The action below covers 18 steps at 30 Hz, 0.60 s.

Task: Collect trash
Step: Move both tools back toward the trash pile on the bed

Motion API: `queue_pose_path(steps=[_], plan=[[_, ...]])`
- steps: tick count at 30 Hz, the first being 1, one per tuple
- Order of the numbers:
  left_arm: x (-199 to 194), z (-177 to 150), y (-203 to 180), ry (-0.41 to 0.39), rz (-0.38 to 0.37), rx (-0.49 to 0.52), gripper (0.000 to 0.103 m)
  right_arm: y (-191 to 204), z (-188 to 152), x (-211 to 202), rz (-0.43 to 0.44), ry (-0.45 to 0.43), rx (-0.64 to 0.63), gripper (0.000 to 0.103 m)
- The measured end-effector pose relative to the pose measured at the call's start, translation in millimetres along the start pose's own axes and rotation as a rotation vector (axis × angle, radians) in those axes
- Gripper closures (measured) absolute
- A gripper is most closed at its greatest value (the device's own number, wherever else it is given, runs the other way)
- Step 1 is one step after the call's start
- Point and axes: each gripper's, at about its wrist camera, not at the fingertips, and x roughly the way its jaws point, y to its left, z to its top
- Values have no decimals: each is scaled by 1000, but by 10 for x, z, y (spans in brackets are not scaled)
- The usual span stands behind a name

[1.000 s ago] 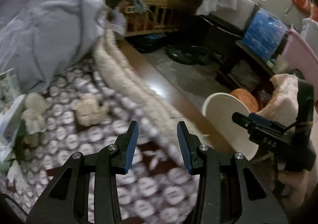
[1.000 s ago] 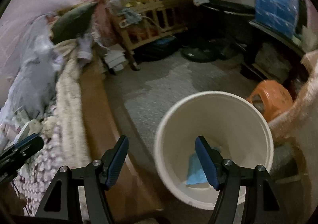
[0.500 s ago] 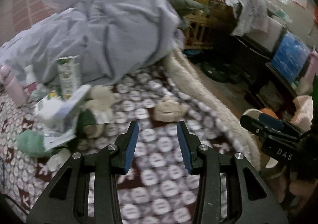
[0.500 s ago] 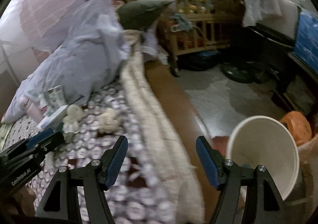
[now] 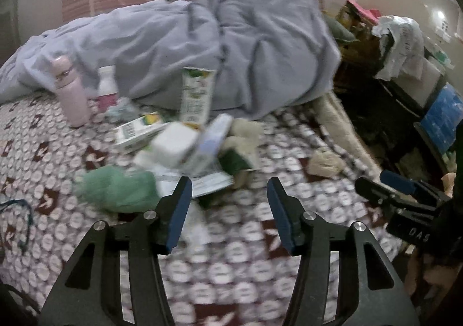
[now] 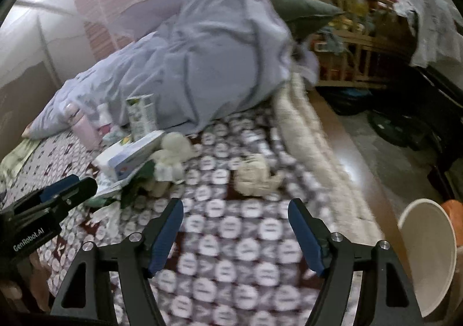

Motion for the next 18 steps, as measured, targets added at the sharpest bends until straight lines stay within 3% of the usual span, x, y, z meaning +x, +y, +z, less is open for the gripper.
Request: queue_pose_path(steps=[9, 14, 18], plan=[[10, -263, 725, 45, 34, -39, 50, 414, -11, 264, 41, 45, -76, 30], [268, -420, 761, 131, 2, -43, 50, 420, -23, 372, 38, 63, -73, 30], [465, -434, 636, 151, -30, -54, 50, 366, -22, 492, 36, 83, -63, 30]])
